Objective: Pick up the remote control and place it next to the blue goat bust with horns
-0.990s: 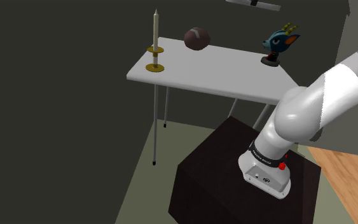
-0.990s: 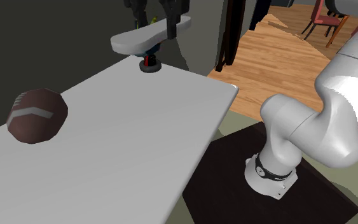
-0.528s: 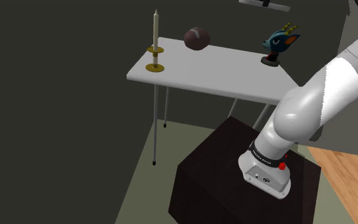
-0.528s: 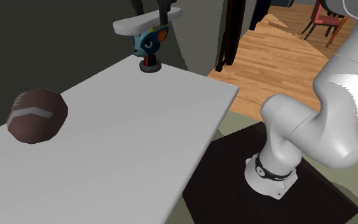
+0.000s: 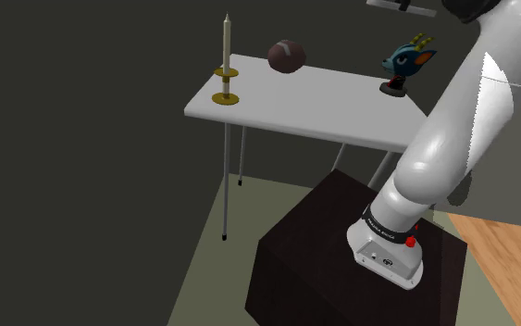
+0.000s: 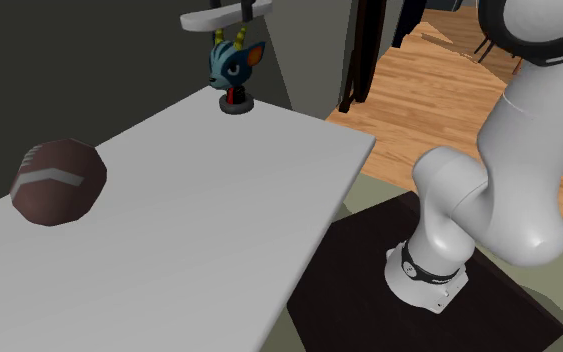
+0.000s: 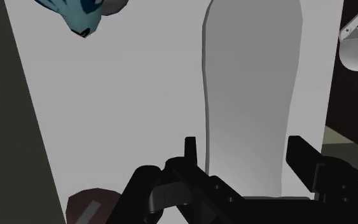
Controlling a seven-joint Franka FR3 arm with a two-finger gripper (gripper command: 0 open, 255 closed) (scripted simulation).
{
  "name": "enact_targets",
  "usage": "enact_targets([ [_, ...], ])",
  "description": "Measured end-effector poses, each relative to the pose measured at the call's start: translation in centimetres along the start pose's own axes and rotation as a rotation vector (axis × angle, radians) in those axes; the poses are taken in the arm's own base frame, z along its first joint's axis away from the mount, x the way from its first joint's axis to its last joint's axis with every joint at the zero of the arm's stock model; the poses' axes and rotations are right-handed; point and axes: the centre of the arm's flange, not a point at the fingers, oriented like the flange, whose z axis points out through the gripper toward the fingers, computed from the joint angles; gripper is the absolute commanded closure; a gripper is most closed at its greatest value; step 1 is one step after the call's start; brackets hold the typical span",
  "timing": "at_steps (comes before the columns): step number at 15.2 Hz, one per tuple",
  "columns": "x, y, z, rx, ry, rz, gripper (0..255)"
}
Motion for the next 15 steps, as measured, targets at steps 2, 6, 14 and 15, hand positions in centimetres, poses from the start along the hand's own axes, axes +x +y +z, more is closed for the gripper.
enact_targets([
  [2, -1.5, 1.6, 0.3, 0.0, 0.0, -0.002, 255],
  [6, -2.1, 2.1, 1.9, -0.002, 0.0, -0.005, 255],
  [14, -2.3, 2.2, 6.2, -0.002, 0.0, -0.006, 255],
  [15, -2.3, 2.3, 6.8, -0.002, 0.0, -0.006, 255],
])
